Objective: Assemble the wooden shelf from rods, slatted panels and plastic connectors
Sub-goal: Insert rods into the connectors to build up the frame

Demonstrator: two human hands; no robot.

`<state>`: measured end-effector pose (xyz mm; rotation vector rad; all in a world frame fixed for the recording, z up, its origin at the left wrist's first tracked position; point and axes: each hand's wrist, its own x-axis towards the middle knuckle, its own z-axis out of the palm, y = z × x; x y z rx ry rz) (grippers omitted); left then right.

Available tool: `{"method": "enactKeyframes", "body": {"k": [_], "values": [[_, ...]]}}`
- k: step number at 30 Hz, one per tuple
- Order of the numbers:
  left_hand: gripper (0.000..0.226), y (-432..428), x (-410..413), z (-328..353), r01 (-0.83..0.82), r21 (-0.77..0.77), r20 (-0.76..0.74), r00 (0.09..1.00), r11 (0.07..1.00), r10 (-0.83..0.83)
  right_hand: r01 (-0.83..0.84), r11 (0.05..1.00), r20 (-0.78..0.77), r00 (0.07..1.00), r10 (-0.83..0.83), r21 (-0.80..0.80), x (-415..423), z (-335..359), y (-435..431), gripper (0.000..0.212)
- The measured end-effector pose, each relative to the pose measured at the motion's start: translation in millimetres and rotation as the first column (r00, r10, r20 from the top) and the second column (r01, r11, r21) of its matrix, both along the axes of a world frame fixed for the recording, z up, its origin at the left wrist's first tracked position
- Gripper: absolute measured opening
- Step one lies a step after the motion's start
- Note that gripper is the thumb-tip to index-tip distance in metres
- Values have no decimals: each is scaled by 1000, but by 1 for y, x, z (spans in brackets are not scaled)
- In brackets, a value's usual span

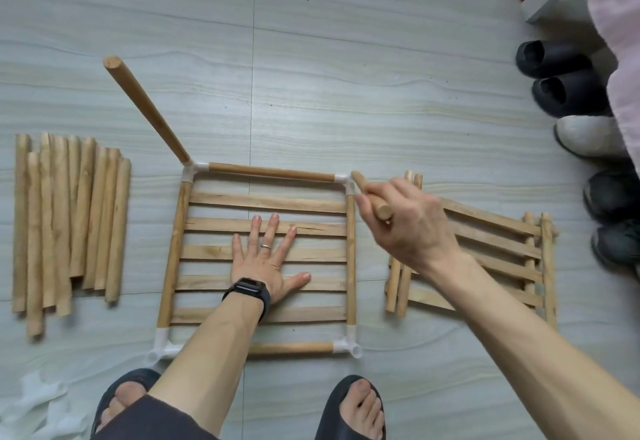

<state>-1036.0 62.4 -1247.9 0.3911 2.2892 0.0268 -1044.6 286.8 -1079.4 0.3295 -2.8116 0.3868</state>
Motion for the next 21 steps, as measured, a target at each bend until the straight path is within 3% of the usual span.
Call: {"method": "enactKeyframes", "body": {"k": [3,7,10,12,14,18,21], "values": [[96,1,0,0,-6,-3,-5,1000,1000,6,-51,994,-3,999,52,95,6,-4,-10,21],[96,1,0,1,3,-9,-10,1000,1000,-3,12,1000,65,998,-13,16,-10,7,-8,24],[96,1,0,2,9,-8,-9,1000,1000,-10,207,975,135,972,-195,-86,-49,18,4,40],[97,1,0,3,12,-4,-9,1000,1000,-12,427,882,295,884,-362,-199,-80,24,19,44],[97,2,-1,6,14,-1,-6,1000,1000,-14,536,802,400,817,-416,-262,-100,25,28,46],[97,2,-1,7,12,-10,-4,1000,1000,-12,485,845,308,859,-410,-228,-99,3,14,52],[96,3,0,5,16,-15,-18,1000,1000,-16,518,796,327,846,-421,-314,-84,-6,17,59]]}}
